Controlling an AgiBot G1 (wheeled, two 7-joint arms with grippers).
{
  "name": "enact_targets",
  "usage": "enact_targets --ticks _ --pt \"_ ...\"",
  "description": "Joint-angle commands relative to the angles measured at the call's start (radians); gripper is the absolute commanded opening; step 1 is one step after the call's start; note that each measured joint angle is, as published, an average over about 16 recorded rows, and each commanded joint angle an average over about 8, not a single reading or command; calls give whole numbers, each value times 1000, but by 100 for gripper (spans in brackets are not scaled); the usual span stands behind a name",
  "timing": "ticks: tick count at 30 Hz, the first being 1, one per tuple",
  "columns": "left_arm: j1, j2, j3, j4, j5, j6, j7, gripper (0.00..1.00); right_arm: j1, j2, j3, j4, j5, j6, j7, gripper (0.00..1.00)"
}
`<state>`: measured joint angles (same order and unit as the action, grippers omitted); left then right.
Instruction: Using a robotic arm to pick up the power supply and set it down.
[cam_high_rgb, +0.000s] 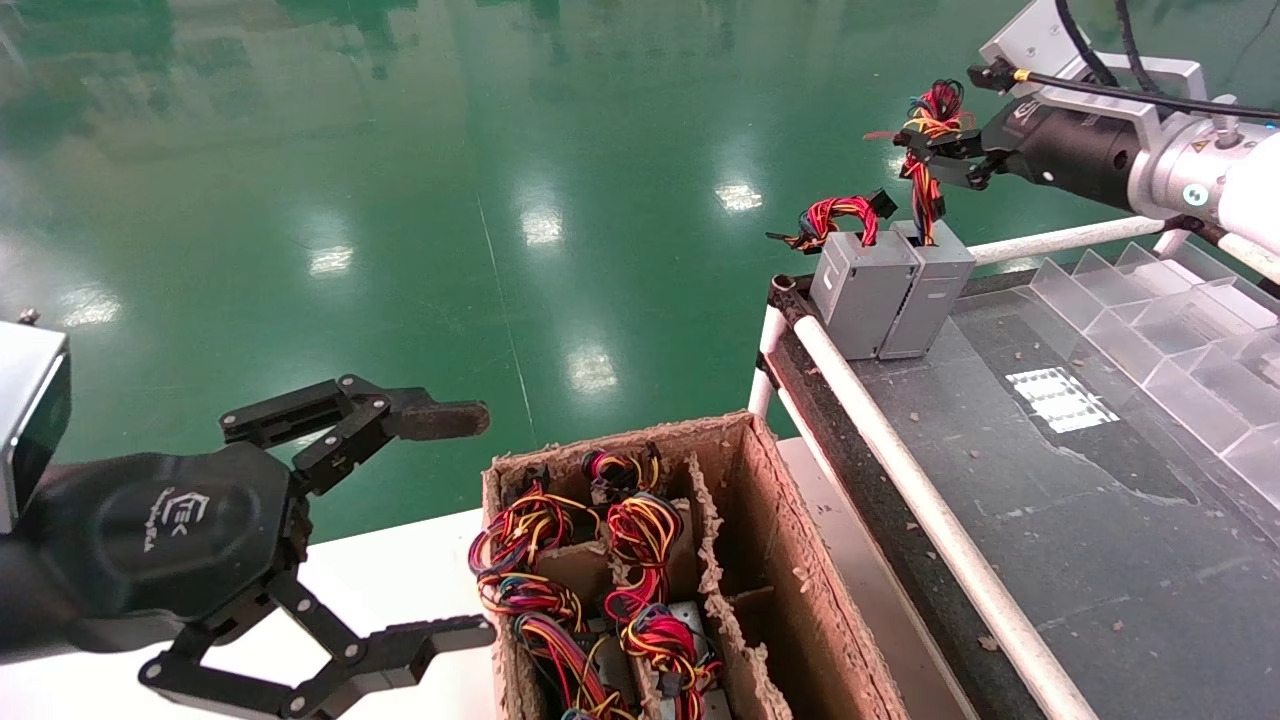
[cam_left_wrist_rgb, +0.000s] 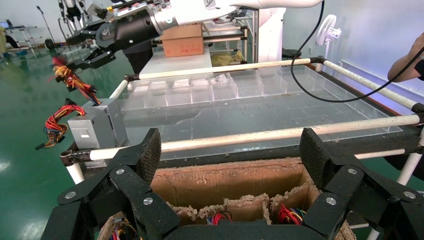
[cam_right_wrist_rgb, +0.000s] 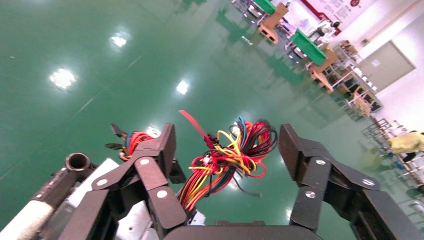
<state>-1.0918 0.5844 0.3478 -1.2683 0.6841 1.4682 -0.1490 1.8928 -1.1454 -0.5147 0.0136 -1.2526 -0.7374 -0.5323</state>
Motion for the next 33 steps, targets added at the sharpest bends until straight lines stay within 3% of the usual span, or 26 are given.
enact_targets --ticks 1,11,33 --pt "0 0 0 0 0 0 0 100 0 2 0 2 0 6 -6 100" --pt "0 0 0 0 0 0 0 100 -16 42 47 48 71 -53 -23 100" --pt "0 0 0 1 0 0 0 100 -300 219 117 481 235 -305 242 100"
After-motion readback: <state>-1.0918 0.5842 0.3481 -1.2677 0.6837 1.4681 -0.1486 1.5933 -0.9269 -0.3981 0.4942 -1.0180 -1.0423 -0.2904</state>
